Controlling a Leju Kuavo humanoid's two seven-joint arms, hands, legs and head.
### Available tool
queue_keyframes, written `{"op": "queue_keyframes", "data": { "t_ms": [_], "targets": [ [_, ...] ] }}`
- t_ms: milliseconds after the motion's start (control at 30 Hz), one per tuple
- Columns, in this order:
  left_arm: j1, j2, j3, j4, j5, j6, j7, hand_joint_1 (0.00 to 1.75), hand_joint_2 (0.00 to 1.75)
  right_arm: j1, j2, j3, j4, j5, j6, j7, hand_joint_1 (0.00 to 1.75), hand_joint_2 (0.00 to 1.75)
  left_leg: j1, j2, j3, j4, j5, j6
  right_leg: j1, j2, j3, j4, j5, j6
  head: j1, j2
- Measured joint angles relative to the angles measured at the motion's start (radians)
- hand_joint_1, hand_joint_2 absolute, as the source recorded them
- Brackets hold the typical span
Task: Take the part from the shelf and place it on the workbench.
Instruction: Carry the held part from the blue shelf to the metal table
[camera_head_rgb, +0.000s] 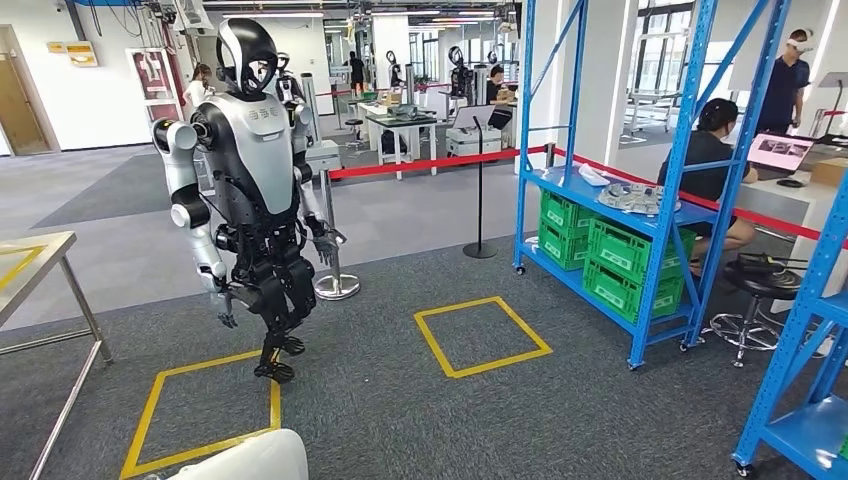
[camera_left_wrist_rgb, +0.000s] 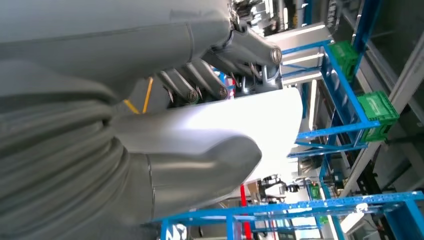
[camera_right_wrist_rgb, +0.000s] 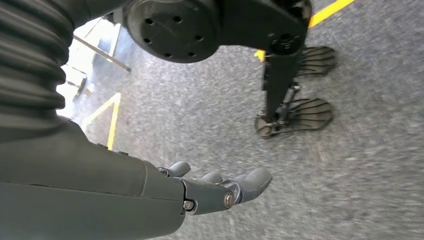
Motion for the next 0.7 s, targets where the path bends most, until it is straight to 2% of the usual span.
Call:
{"op": "queue_keyframes", "data": {
  "t_ms": [33,67,100,133,167,200,267,300,333,367,400,433,500,533,567,600,633,667,700],
  "targets": [
    [-0.009,0.004,0.004,0.000,-0.004,0.007,-0.005,1.75,1.75,0.001,0.001,-0.001,0.000,-0.001,-0.001,-0.001,0.00,1.75,-0.001,0.032,-0.027,0.059,-0.033,-0.002,0.003,-0.013,0.000,0.000,0.000,-0.005,-0.002,0.000],
    [-0.015,0.008,0.009,0.000,-0.007,0.013,-0.008,1.75,1.75,0.002,0.003,-0.002,0.000,-0.001,-0.001,-0.001,0.00,1.75,-0.001,0.048,-0.058,0.126,-0.065,-0.004,0.006,-0.027,-0.001,0.000,-0.001,-0.008,-0.002,0.000],
    [-0.019,0.011,0.014,0.000,-0.009,0.020,-0.011,1.75,1.75,0.003,0.004,-0.002,0.000,-0.001,-0.002,0.000,0.00,1.75,-0.001,0.055,-0.082,0.180,-0.085,-0.004,0.009,-0.042,-0.002,0.000,-0.002,-0.010,-0.002,0.000],
    [-0.019,0.016,0.021,-0.001,-0.013,0.027,-0.014,1.75,1.75,0.004,0.007,-0.003,0.000,-0.001,-0.002,-0.001,0.00,1.75,-0.001,0.057,-0.092,0.205,-0.088,-0.003,0.012,-0.056,-0.002,0.000,-0.003,-0.012,-0.003,0.000],
    [-0.016,0.021,0.030,-0.005,-0.016,0.035,-0.019,1.75,1.75,0.003,0.010,-0.003,0.000,0.000,-0.002,-0.001,0.00,1.75,-0.002,0.060,-0.082,0.192,-0.073,-0.001,0.014,-0.070,-0.001,0.000,-0.004,-0.013,-0.003,0.000],
    [-0.011,0.028,0.043,-0.013,-0.020,0.042,-0.026,1.75,1.75,0.001,0.014,-0.003,0.000,0.001,-0.002,-0.003,0.00,1.75,-0.003,0.067,-0.054,0.143,-0.044,0.003,0.016,-0.082,0.000,0.000,-0.005,-0.014,-0.003,0.000],
    [0.005,0.044,0.074,-0.040,-0.027,0.052,-0.038,1.75,1.75,0.000,0.022,-0.003,0.000,0.005,-0.002,-0.010,0.00,1.75,-0.016,0.120,0.018,0.008,0.008,0.019,0.021,-0.103,0.006,0.001,-0.010,-0.012,-0.003,0.000],
    [0.014,0.051,0.091,-0.054,-0.030,0.055,-0.043,1.75,1.75,0.001,0.025,-0.003,0.000,0.008,-0.001,-0.013,0.00,1.75,-0.023,0.142,0.041,-0.038,0.021,0.027,0.023,-0.114,0.008,0.001,-0.012,-0.009,-0.003,0.000],
    [0.023,0.057,0.106,-0.068,-0.032,0.057,-0.047,1.75,1.75,0.001,0.028,-0.003,0.000,0.009,-0.001,-0.014,0.00,1.75,-0.029,0.156,0.051,-0.062,0.024,0.034,0.024,-0.125,0.009,0.001,-0.015,-0.005,-0.003,0.000],
    [0.034,0.060,0.120,-0.080,-0.035,0.061,-0.049,1.75,1.75,0.001,0.030,-0.003,0.000,0.011,0.000,-0.014,0.00,1.75,-0.033,0.149,0.049,-0.065,0.024,0.038,0.025,-0.137,0.012,0.001,-0.017,-0.001,-0.002,0.000],
    [0.047,0.064,0.133,-0.094,-0.039,0.065,-0.052,1.75,1.75,0.000,0.031,-0.003,0.000,0.014,0.000,-0.011,0.00,1.75,-0.031,0.133,0.051,-0.069,0.027,0.042,0.025,-0.150,0.014,-0.001,-0.019,0.004,-0.002,0.000],
    [0.063,0.066,0.146,-0.108,-0.044,0.070,-0.054,1.75,1.75,-0.001,0.033,-0.003,0.000,0.016,0.000,-0.007,0.00,1.75,-0.028,0.119,0.054,-0.074,0.031,0.045,0.024,-0.145,0.017,0.002,-0.024,0.010,-0.002,0.000],
    [0.086,0.066,0.172,-0.139,-0.051,0.075,-0.058,1.75,1.75,-0.003,0.035,-0.003,0.000,0.018,0.000,0.000,0.00,1.75,-0.018,0.092,0.061,-0.084,0.041,0.053,0.021,-0.090,-0.001,0.051,-0.056,0.022,-0.001,0.000],
    [0.094,0.064,0.183,-0.152,-0.053,0.075,-0.059,1.75,1.75,-0.003,0.035,-0.003,0.000,0.018,0.000,0.002,0.00,1.75,-0.015,0.079,0.060,-0.086,0.044,0.055,0.017,-0.052,-0.025,0.104,-0.082,0.027,0.001,0.000],
    [0.100,0.061,0.194,-0.164,-0.054,0.075,-0.060,1.75,1.75,-0.001,0.035,-0.003,0.000,0.018,0.001,0.003,0.00,1.75,-0.012,0.064,0.059,-0.086,0.045,0.058,0.015,-0.027,-0.056,0.167,-0.112,0.030,0.002,0.000],
    [0.107,0.058,0.206,-0.173,-0.054,0.075,-0.060,1.75,1.75,0.000,0.035,-0.003,0.000,0.019,0.001,0.003,0.00,1.75,-0.011,0.048,0.057,-0.085,0.045,0.059,0.012,-0.018,-0.087,0.226,-0.131,0.033,0.003,0.000],
    [0.113,0.055,0.218,-0.182,-0.053,0.075,-0.060,1.75,1.75,0.002,0.035,-0.003,0.000,0.020,0.001,0.003,0.00,1.75,-0.009,0.032,0.056,-0.083,0.045,0.058,0.010,-0.014,-0.108,0.262,-0.136,0.036,0.003,0.000],
    [0.118,0.053,0.229,-0.188,-0.053,0.075,-0.061,1.75,1.75,0.003,0.034,-0.003,0.000,0.020,0.001,0.002,0.00,1.75,-0.007,0.016,0.055,-0.080,0.045,0.057,0.007,-0.012,-0.113,0.263,-0.123,0.039,0.004,0.000],
    [0.121,0.052,0.239,-0.194,-0.053,0.075,-0.060,1.75,1.75,0.002,0.034,-0.003,0.000,0.020,0.001,0.002,0.00,1.75,-0.004,-0.001,0.054,-0.076,0.044,0.053,0.003,-0.008,-0.097,0.224,-0.092,0.042,0.004,0.000]
  ]
}}
